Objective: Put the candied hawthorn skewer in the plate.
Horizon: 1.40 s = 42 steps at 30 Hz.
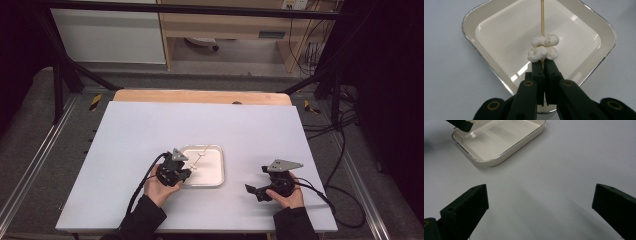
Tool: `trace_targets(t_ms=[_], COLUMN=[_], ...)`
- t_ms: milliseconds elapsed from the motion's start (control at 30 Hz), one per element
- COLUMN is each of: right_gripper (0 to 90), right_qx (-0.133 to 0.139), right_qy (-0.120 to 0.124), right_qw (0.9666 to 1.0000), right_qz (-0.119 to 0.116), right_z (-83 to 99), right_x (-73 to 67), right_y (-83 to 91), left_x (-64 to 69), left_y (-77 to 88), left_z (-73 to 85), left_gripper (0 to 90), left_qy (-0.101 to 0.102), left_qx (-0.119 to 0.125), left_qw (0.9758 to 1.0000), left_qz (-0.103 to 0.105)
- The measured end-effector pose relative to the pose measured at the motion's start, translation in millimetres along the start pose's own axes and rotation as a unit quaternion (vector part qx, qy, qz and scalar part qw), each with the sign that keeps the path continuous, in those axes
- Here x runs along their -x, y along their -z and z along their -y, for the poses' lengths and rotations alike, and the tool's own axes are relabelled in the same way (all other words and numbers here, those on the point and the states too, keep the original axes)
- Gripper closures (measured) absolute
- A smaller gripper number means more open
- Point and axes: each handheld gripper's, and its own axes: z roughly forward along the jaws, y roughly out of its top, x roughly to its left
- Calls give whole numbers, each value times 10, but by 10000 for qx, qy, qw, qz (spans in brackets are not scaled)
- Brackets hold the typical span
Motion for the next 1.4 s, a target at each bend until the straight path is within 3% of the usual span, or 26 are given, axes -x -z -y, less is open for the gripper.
trace_targets(t_ms=[200, 400, 567, 733, 1033, 1400], right_gripper=[14, 14, 14, 15, 14, 12], right_qx=[-21, -28, -29, -12, 9, -6], right_qy=[-25, -24, -24, -18, -23, -35], right_qw=[10000, 10000, 10000, 10000, 10000, 10000], right_qz=[-20, -27, -30, -32, -13, -2], right_z=[7, 8, 9, 6, 2, 1], right_x=[-9, -9, -12, -11, -8, -7], right_y=[-16, -18, -19, -13, -2, 5], left_x=[22, 37, 33, 3, -185, -522], left_y=[-67, -89, -49, 111, 424, 596], left_z=[0, -5, 3, 18, 129, 526], left_gripper=[873, 852, 765, 664, 430, 175], left_qy=[-9, -13, -98, -265, -488, -408], left_qx=[-204, -168, -130, 77, 301, 493], left_qw=[9997, 9998, 9999, 9996, 9983, 9978], left_qz=[-130, -120, -51, 39, 35, 142])
